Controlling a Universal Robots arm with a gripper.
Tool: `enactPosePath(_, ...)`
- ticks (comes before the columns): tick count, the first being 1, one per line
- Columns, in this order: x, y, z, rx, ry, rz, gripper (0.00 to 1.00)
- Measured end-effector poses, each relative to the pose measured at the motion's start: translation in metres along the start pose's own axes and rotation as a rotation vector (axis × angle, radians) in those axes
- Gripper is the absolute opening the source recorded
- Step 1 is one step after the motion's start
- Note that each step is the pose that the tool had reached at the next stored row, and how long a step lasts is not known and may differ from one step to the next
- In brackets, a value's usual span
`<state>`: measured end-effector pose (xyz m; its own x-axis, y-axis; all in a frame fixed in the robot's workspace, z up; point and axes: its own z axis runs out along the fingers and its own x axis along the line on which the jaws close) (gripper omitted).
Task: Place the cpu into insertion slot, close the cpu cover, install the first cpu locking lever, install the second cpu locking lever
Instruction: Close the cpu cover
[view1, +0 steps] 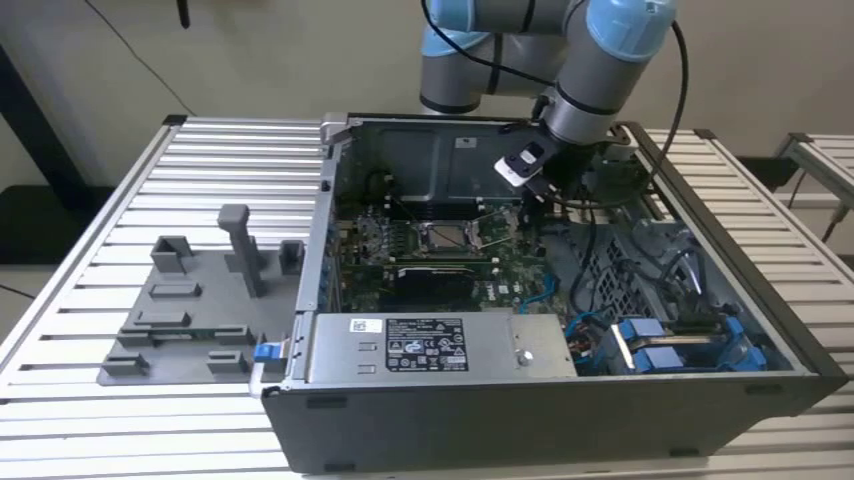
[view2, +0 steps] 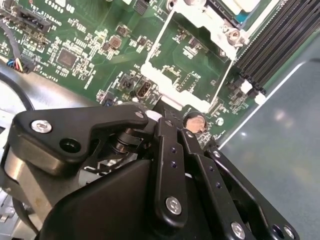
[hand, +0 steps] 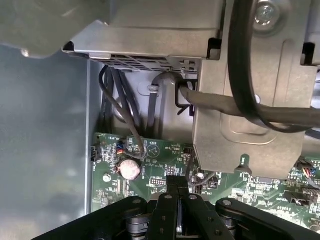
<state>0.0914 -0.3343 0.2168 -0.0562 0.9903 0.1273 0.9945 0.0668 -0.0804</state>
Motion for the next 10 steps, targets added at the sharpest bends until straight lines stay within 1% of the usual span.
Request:
enactPosePath(1,0.0,0.0002,-0.0001,0.0131,0.0007,0.002,0.11)
enactPosePath(2,-0.0001,0.0005,-0.0001,0.0282,0.0017,0.004,0.11)
enactPosePath(3,-0.0001,0.0009,-0.0002,0.0412,0.0025,0.005,0.11)
enactPosePath(4,-0.0001,0.0013,-0.0004,0.0514,0.0035,0.006,0.11)
enactPosePath(7,0.0,0.0021,-0.0026,0.0763,0.0049,0.01,0.11)
enactPosePath(8,0.0,0.0024,-0.0037,0.0832,0.0055,0.01,0.11)
enactPosePath(10,0.0003,0.0028,-0.0072,0.0947,0.0062,0.012,0.11)
